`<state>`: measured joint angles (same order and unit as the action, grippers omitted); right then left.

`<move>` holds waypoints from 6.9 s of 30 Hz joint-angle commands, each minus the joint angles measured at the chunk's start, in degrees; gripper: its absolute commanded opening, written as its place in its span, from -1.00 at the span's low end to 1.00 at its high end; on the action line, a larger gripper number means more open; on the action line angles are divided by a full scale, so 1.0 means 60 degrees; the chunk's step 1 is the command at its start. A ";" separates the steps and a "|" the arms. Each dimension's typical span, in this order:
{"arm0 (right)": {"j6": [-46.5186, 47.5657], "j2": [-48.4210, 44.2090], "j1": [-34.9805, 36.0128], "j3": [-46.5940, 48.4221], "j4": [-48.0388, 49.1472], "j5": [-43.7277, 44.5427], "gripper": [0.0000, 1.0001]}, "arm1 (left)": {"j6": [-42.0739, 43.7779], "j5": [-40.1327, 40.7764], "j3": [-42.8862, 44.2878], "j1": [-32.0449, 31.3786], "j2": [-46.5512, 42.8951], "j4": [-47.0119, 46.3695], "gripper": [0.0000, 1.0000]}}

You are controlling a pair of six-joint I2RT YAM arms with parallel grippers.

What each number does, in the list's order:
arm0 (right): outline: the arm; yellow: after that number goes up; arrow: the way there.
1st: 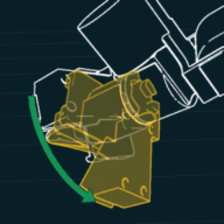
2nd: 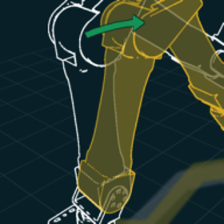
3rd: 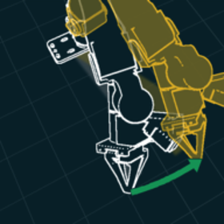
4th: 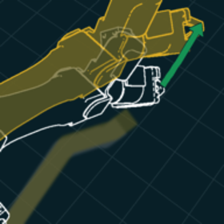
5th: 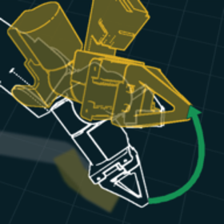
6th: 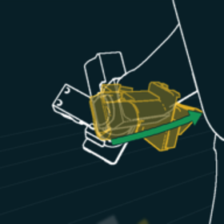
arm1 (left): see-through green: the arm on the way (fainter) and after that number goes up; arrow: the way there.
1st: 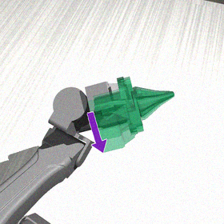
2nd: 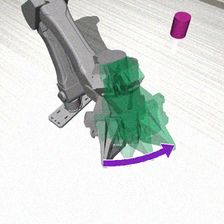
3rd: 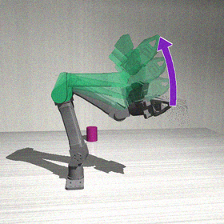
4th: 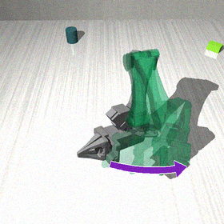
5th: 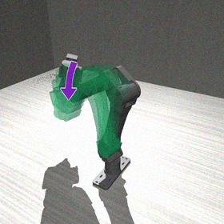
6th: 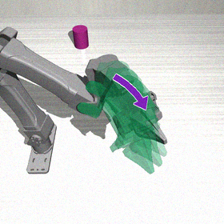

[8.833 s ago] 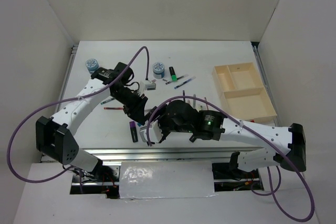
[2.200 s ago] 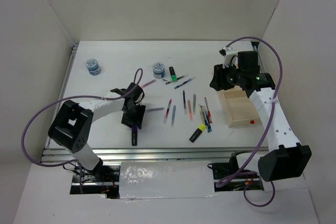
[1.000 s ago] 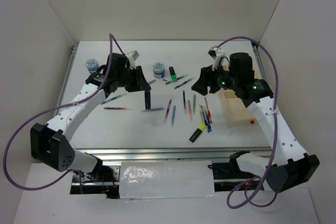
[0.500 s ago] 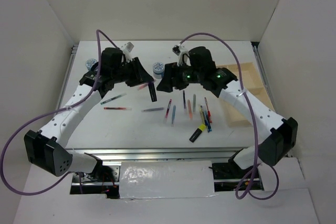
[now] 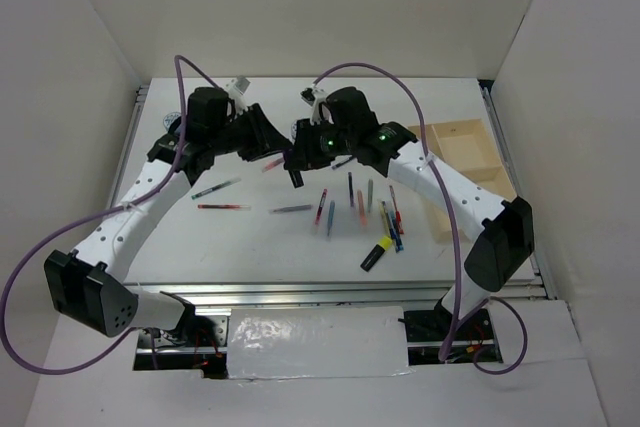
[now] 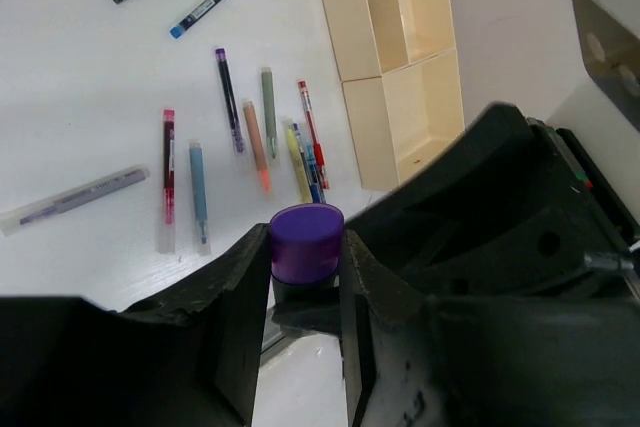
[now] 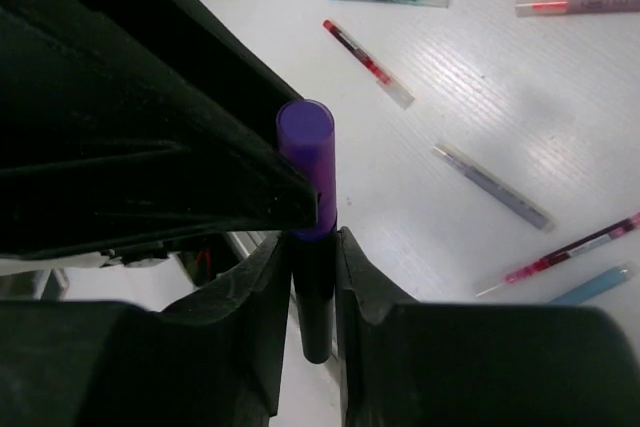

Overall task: Sort the stationery into containers
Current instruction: Place the pen in the storage box, then pick up the pen from the center of the board, then place the pen in the storage box.

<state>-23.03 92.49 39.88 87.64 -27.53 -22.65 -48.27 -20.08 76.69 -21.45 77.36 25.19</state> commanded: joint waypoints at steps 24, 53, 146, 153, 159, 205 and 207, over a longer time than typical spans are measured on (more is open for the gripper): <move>0.5917 -0.0785 -0.6863 -0.1086 -0.1975 0.1988 -1.00 | 0.4998 0.0593 -0.2071 0.3413 -0.2727 -0.1678 0.98; 0.5230 0.1360 -0.6968 0.0218 -0.2178 0.2459 0.06 | 0.6258 0.0345 -0.2761 0.1909 -0.3094 -0.0727 0.77; -0.2387 -0.0386 -0.0685 0.1230 0.0912 0.0524 0.18 | 0.1878 0.2541 0.0256 -0.2006 -0.1029 -0.0917 -0.62; -0.1993 -0.0663 -0.0699 0.1097 0.0956 0.0757 -0.96 | 0.1922 0.2760 0.0183 -0.2006 -0.1072 -0.0785 0.27; -0.1744 -0.1671 -0.1766 0.0454 0.0634 0.0715 -1.00 | 0.2024 0.2805 0.0153 -0.1583 -0.1160 -0.0391 0.99; 0.7031 0.3438 -0.6808 0.1844 -0.3453 0.3204 0.01 | 0.4896 0.1954 -0.1165 0.0338 -0.1366 0.0372 0.99; 0.7002 0.3146 -0.6778 0.1961 -0.3615 0.3190 -0.01 | 0.4866 0.1969 -0.1135 0.0382 -0.1366 0.0401 0.98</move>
<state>19.88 114.43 -1.54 95.85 -47.42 -4.21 -19.44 -8.19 69.84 -19.79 69.76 29.41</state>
